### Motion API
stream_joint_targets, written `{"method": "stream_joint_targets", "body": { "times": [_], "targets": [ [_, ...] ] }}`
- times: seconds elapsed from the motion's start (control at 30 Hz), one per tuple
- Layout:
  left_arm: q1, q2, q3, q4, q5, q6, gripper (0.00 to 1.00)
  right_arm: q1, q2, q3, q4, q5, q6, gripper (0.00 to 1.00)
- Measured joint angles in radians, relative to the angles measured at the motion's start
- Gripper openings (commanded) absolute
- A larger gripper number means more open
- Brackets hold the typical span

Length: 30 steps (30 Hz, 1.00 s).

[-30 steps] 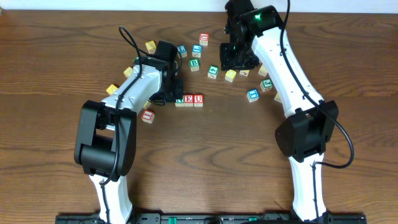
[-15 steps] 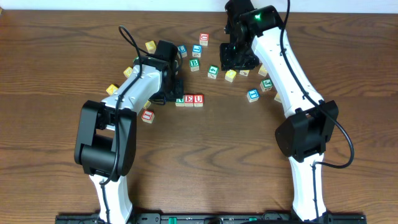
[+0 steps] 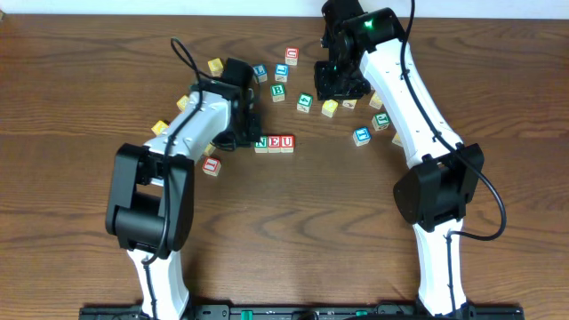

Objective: Spell out NEURIPS
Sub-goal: 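Retract the left gripper and move the right gripper to the row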

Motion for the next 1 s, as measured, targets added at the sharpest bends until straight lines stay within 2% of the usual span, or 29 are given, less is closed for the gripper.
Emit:
{"method": "stream_joint_targets", "body": {
  "times": [0.2,0.47,0.6,1.0],
  "targets": [
    [0.064,-0.094,0.023,-0.034,-0.001,0.003,0.08,-0.011,0.0,-0.002,-0.027,-0.002,0.0,0.41],
    [0.145,-0.268,0.042,-0.087,0.0,0.003,0.08,0.013,0.0,-0.126,0.063,-0.013,0.003,0.17],
    [0.185,-0.3,0.042,-0.105,-0.003,0.008,0.08,0.046,0.0,-0.234,0.172,-0.033,0.018,0.11],
    [0.26,-0.319,0.042,-0.15,-0.092,0.026,0.07,0.124,0.0,-0.457,0.397,-0.051,0.1,0.06]
  ]
}}
